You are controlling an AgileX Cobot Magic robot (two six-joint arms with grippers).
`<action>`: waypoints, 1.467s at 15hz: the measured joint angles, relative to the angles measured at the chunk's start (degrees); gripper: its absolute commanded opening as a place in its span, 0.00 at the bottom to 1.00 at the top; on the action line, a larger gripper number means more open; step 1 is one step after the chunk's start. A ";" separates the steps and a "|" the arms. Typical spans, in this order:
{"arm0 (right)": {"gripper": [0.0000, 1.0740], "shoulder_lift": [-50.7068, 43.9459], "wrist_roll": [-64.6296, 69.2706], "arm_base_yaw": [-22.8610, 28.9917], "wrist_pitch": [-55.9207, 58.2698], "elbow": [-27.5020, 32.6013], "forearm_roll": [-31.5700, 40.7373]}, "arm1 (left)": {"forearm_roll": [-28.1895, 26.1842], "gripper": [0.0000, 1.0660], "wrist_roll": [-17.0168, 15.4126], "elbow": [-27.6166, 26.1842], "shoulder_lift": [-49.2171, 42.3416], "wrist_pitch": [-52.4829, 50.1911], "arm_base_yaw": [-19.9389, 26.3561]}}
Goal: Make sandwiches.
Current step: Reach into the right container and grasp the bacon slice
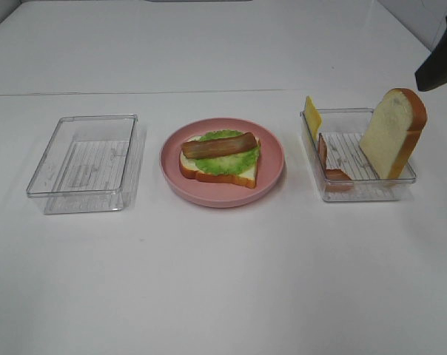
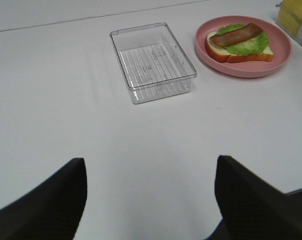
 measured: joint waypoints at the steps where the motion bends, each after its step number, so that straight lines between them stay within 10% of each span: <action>1: 0.71 3.21 -0.06 0.00 1.09 -2.58 0.00 | 0.00 0.65 0.00 0.00 0.00 0.00 0.00; 8: 0.71 24.35 2.86 6.25 11.52 -23.15 1.09 | 0.00 0.65 0.00 0.00 0.00 0.00 0.00; 22: 0.50 44.92 10.60 11.57 7.45 -29.68 -6.59 | 0.00 0.65 0.00 0.00 0.00 0.00 0.00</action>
